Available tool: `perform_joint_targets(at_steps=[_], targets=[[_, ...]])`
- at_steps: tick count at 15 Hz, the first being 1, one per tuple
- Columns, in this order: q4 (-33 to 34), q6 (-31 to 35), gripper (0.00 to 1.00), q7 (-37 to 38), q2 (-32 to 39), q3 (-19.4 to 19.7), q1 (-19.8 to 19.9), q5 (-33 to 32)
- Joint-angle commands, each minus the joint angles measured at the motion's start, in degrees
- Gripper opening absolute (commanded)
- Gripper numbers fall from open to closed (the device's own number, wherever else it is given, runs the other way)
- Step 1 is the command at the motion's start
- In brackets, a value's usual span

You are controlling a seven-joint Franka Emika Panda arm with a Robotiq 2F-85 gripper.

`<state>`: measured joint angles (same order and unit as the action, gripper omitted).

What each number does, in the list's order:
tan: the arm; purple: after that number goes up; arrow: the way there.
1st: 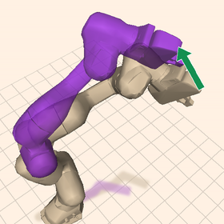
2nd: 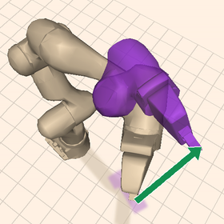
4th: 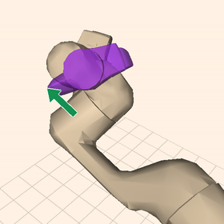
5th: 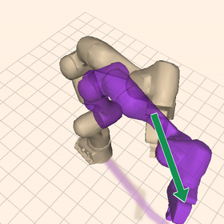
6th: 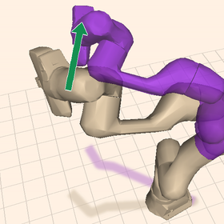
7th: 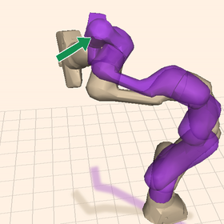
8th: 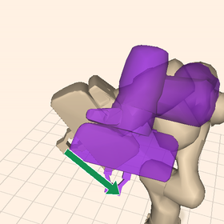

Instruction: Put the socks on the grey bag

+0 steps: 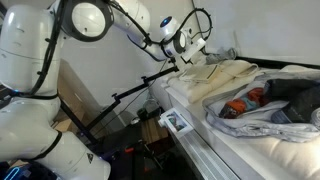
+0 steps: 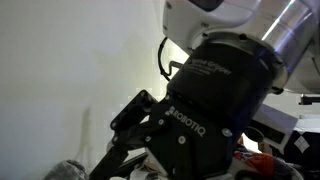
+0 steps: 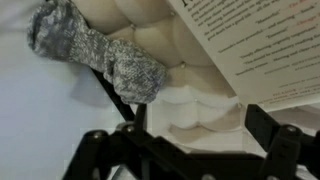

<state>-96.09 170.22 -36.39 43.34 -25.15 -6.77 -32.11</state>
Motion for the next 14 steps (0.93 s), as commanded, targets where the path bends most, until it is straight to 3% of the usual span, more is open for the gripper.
perform_joint_targets(at_steps=[1, 7, 9, 10, 14], targets=[[6.68, -1.61, 1.00, -3.17, 2.86, 4.20, -5.30, 1.63], [15.40, -0.61, 1.00, -0.41, 6.31, 13.36, -12.18, 0.51], [17.69, -1.79, 1.00, -0.68, 7.69, 14.24, -12.81, 0.94], [13.99, -0.17, 1.00, -1.05, 5.81, 13.26, -11.80, 0.96], [14.43, -0.18, 1.00, -1.04, 6.44, 13.37, -11.91, 0.95]])
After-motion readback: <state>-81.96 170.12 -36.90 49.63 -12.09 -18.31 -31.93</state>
